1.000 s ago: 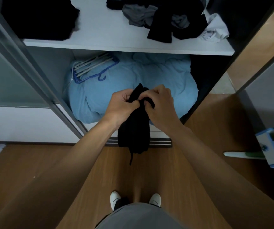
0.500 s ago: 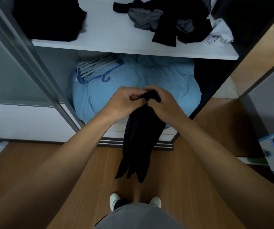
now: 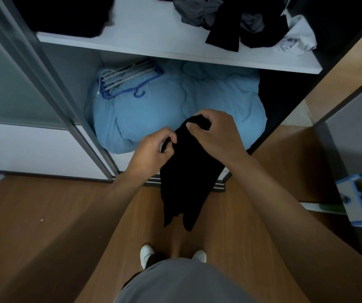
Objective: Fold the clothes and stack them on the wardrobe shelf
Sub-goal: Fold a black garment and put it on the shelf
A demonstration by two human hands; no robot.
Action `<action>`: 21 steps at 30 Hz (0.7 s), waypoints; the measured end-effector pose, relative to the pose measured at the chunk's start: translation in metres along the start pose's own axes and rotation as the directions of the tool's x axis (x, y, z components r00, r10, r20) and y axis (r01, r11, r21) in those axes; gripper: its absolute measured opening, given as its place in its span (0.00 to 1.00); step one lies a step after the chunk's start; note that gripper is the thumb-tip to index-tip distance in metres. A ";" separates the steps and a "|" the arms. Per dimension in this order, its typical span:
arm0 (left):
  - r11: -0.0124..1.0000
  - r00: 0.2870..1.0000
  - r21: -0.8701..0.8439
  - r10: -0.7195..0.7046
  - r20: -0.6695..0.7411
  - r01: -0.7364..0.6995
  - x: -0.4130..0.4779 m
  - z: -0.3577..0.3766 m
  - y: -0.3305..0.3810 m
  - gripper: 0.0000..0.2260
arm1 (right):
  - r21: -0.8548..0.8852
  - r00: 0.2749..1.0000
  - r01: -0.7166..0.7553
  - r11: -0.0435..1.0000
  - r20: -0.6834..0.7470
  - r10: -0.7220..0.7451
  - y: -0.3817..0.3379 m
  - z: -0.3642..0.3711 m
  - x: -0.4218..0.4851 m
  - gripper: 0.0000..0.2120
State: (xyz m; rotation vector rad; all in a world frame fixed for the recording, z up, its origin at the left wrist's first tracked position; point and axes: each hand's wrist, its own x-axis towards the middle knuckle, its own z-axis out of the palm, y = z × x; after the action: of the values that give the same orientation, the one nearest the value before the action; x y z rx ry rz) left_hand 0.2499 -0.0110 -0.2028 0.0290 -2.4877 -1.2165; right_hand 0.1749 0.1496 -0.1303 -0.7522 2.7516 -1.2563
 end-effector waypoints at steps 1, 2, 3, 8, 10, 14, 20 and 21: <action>0.999 0.999 0.033 0.028 -0.037 -0.027 -0.001 0.002 -0.001 0.06 | 0.003 1.000 -0.010 1.000 -0.001 0.010 0.000 0.000 0.001 0.09; 0.997 0.997 0.055 0.051 -0.066 -0.047 -0.001 0.004 -0.001 0.06 | 0.003 1.000 -0.020 1.000 -0.002 0.020 0.000 0.000 0.001 0.11; 0.996 0.995 0.073 0.053 -0.089 -0.046 -0.001 0.005 -0.001 0.06 | 0.002 1.000 -0.029 1.000 -0.004 0.029 0.000 0.001 0.002 0.12; 0.991 0.990 0.114 -0.061 -0.129 0.076 -0.002 0.010 -0.008 0.06 | 0.030 0.999 -0.026 0.999 -0.026 0.027 -0.002 -0.002 0.006 0.06; 0.998 0.999 0.059 -0.011 -0.052 0.014 -0.002 0.009 -0.013 0.06 | 0.015 1.000 0.015 1.000 -0.007 -0.015 -0.003 -0.006 0.009 0.07; 0.998 0.997 -0.053 0.033 0.064 -0.029 0.005 0.005 -0.013 0.14 | -0.020 0.997 0.050 0.999 0.058 -0.049 -0.004 -0.010 0.018 0.05; 0.965 0.973 -0.241 -0.045 0.225 0.100 0.029 0.004 0.006 0.05 | -0.114 0.990 0.098 0.989 0.112 -0.085 -0.012 -0.004 0.023 0.06; 0.966 0.977 -0.236 -0.056 0.205 0.105 0.031 0.006 0.007 0.06 | -0.132 0.988 0.111 0.985 0.120 -0.095 -0.013 -0.003 0.023 0.07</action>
State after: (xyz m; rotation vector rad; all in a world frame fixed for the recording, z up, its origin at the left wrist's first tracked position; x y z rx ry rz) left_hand 0.2201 -0.0079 -0.1908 -0.0577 -2.5002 -1.6268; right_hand 0.1589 0.1343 -0.1151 -0.9570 2.7608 -1.0109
